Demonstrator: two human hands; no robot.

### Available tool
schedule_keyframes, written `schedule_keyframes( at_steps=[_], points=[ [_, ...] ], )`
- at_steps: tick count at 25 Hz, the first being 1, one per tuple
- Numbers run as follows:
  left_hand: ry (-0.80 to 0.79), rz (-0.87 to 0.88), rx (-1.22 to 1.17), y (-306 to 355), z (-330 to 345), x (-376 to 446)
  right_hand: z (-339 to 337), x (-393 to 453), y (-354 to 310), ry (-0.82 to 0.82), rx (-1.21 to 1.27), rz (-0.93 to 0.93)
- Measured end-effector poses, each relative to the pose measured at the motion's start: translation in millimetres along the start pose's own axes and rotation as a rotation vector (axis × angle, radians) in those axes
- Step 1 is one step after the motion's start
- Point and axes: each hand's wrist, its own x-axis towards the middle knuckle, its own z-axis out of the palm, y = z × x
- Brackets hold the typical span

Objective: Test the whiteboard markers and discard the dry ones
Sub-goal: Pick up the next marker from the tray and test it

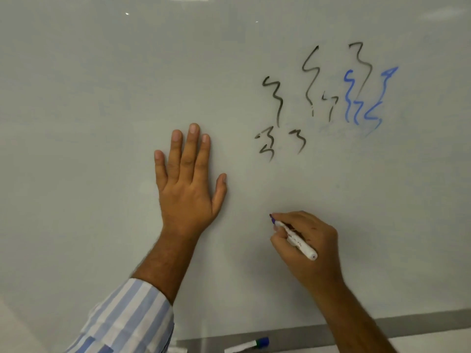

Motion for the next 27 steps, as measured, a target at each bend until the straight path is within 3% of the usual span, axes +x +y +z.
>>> schedule_keyframes(
  at_steps=[4,7,10,15,18,22,27],
  points=[
    [-0.062,-0.075,-0.159,7,-8,-13,-1,-16,-17,-0.032,0.456,0.434],
    [-0.095,-0.184,-0.580,36,-27,-45,-9,-33,-24,-0.037,0.587,0.648],
    [-0.336,-0.300,-0.928,71,-44,-90,-19,-55,-26,0.039,0.656,0.845],
    [-0.824,-1.026,-1.339,116,-45,-138,-36,-93,-21,0.060,0.584,1.070],
    [-0.955,-1.120,-1.430,134,-40,-168,-53,-122,-15,0.010,0.513,1.179],
    [-1.023,-1.310,-1.381,169,-31,-213,-97,-165,4,0.084,0.466,1.303],
    [-1.264,-1.338,-1.239,224,-11,-259,-163,-226,42,0.054,0.318,1.338]
  ],
)
